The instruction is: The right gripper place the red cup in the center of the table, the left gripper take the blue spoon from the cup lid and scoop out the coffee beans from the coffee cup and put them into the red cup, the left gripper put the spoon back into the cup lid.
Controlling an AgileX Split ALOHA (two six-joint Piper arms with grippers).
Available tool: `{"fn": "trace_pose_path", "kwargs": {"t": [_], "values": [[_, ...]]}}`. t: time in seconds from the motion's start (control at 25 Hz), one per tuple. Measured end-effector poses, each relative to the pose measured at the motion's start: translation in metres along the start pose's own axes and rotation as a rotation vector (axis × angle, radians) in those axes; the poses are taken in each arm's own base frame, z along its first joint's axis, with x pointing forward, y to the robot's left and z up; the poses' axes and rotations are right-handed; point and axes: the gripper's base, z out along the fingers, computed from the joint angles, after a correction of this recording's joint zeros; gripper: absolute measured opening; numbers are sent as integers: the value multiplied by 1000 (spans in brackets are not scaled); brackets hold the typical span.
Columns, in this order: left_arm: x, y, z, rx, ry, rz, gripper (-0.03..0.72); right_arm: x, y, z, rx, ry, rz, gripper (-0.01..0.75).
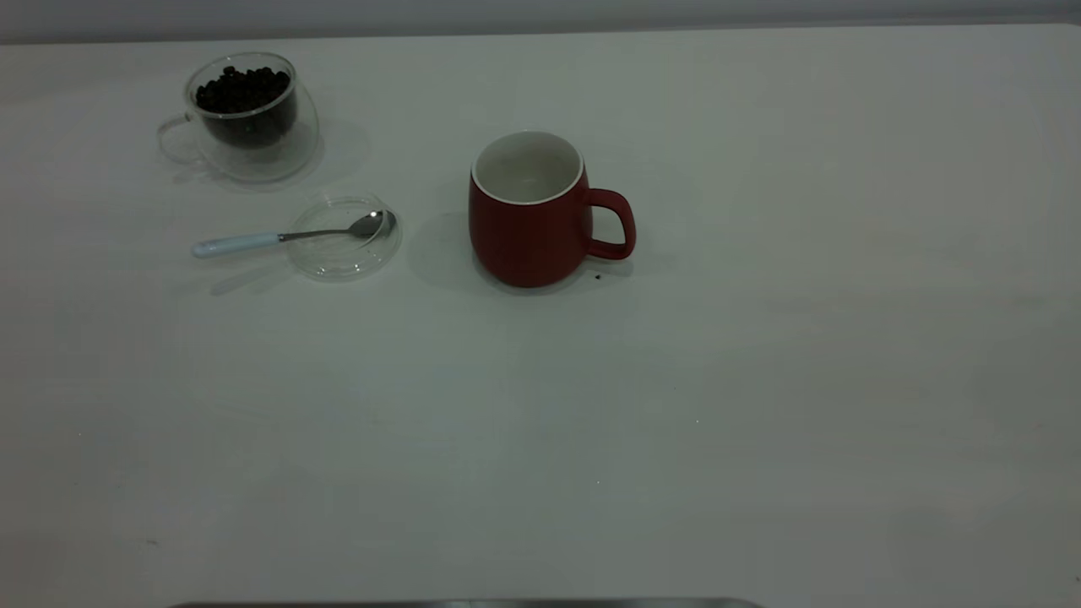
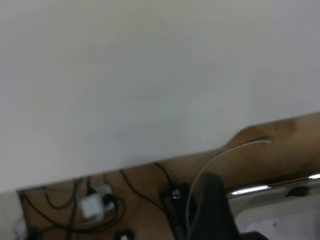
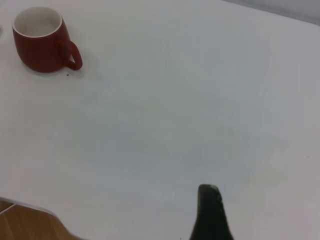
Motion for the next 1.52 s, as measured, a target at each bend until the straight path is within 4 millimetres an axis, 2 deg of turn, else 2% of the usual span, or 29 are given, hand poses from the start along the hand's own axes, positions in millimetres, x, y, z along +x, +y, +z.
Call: {"fn": "trace_pose_path", "kwargs": {"t": [0.12,0.24,0.56,0.84,1.24,1.52], "values": [[23,-1,11,-6,-9,-58,587,0,0,0,0,0,0,573],[37,-1,20,-18,-33,-86,587,0,0,0,0,0,0,573],[48,0,12,-27,-145,-98,587,0,0,0,0,0,0,573],[51,0,10,-28,-175,-100,587,0,0,0,0,0,0,573],[75,-3,-3,-108,-361,-203,587,0,0,0,0,0,0,573],[77,-3,-4,-109,-378,-203,587,0,0,0,0,0,0,573]]}}
